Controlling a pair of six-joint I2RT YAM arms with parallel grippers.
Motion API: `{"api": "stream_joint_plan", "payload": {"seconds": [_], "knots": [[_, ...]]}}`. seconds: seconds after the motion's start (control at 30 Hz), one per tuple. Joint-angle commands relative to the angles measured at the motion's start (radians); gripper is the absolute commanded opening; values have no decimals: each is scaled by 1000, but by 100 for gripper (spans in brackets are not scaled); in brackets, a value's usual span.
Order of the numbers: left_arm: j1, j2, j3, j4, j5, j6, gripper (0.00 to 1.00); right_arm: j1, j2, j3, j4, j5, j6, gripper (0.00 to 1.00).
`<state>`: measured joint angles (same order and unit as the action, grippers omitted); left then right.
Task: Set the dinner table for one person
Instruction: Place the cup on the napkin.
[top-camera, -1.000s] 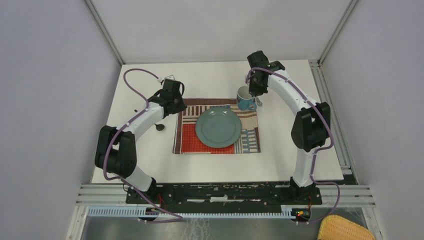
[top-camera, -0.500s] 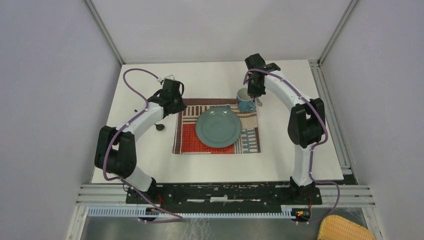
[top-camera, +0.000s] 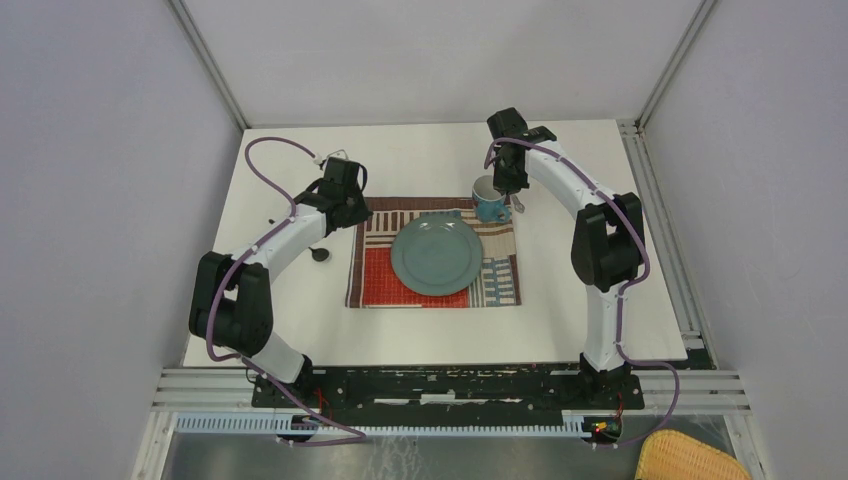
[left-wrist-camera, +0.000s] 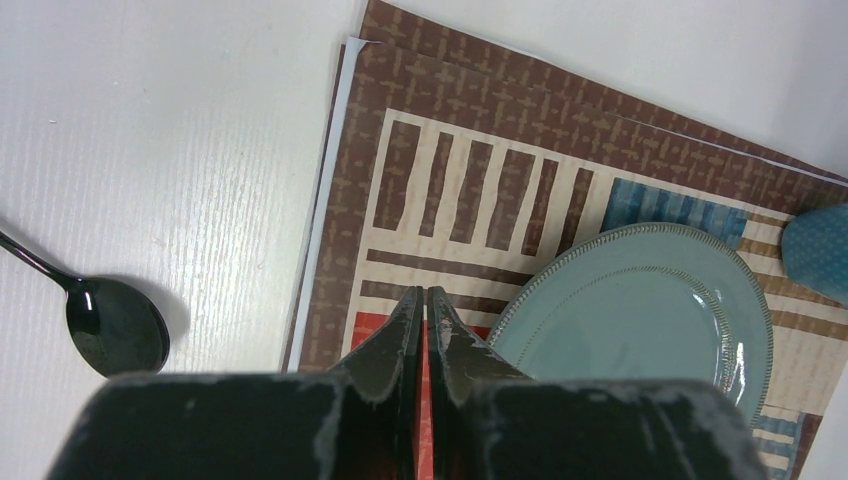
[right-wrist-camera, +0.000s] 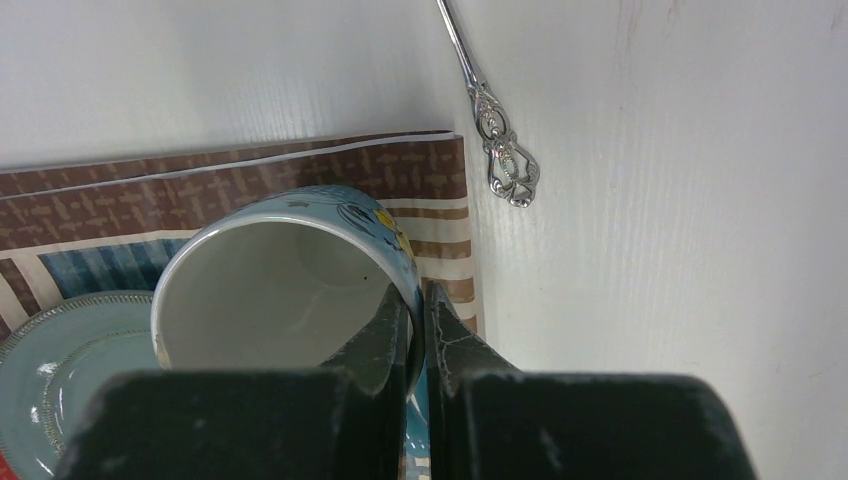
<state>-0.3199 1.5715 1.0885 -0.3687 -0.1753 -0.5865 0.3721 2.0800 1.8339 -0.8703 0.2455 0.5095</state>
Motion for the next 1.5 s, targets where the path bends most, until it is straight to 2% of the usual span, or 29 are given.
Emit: {"api": "stream_joint_plan", "payload": {"seconds": [0.0,0.67,1.07,1.47], "knots": [[9,-24,23,1,-12,5,10,-3,3,64,53,25,6,0],[22,-15,31,-1,-5,13,10,-12,23,51,61,23,23,1],[24,-16,36,-2,-2,11,10,-14,-3,50,59,46,26,28],[24,-23,32,-1,2,7,10,-13,-30,59,53,55,22,28]]}}
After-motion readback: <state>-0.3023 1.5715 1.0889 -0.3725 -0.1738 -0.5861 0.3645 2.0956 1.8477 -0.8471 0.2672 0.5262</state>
